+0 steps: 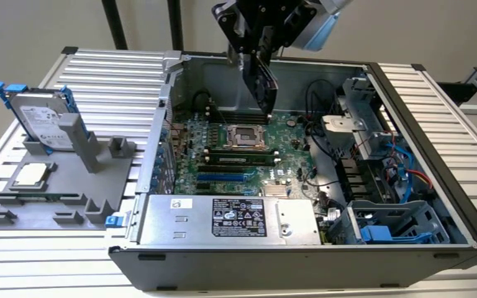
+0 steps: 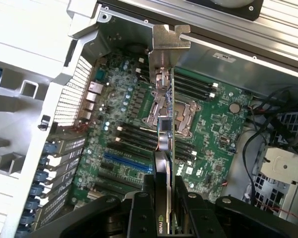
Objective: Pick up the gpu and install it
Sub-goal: 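Insert the gpu into the slot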
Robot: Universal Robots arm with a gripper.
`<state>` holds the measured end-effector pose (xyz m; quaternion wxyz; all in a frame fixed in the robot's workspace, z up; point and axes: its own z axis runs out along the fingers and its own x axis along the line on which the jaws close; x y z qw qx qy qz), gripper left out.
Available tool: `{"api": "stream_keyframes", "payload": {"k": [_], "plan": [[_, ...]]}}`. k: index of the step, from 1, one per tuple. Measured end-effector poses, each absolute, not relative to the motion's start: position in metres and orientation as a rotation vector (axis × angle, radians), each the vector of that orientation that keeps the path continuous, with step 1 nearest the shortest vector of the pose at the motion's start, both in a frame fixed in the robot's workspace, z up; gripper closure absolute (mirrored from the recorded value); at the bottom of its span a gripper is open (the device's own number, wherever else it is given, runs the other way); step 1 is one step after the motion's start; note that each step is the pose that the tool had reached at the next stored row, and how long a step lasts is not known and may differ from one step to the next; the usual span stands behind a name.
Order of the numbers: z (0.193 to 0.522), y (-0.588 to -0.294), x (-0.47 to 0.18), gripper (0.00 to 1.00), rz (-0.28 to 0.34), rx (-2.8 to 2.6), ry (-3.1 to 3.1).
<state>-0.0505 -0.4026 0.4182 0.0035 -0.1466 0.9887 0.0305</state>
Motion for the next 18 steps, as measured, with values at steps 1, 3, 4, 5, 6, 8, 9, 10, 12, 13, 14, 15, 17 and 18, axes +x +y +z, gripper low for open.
{"api": "stream_keyframes", "payload": {"k": [1,3,4,5,6,8,9,10,12,13,14,15,17,18], "plan": [[0.4182,-0.4026,-0.0505,1.00,0.095,-0.465,3.099],[0.4182,-0.4026,-0.0505,1.00,0.096,-0.478,3.097],[0.4182,-0.4026,-0.0505,1.00,0.096,-0.484,3.096],[0.4182,-0.4026,-0.0505,1.00,0.096,-0.490,3.095],[0.4182,-0.4026,-0.0505,1.00,0.096,-0.497,3.094],[0.4182,-0.4026,-0.0505,1.00,0.096,-0.509,3.092],[0.4182,-0.4026,-0.0505,1.00,0.096,-0.516,3.092],[0.4181,-0.4026,-0.0505,1.00,0.096,-0.522,3.091],[0.4182,-0.4026,-0.0505,1.00,0.096,-0.536,3.089],[0.4182,-0.4026,-0.0505,1.00,0.096,-0.542,3.088],[0.4182,-0.4026,-0.0505,1.00,0.096,-0.549,3.087],[0.4182,-0.4026,-0.0505,1.00,0.096,-0.556,3.085],[0.4182,-0.4026,-0.0505,1.00,0.096,-0.569,3.083],[0.4182,-0.4026,-0.0505,1.00,0.096,-0.576,3.082]]}}
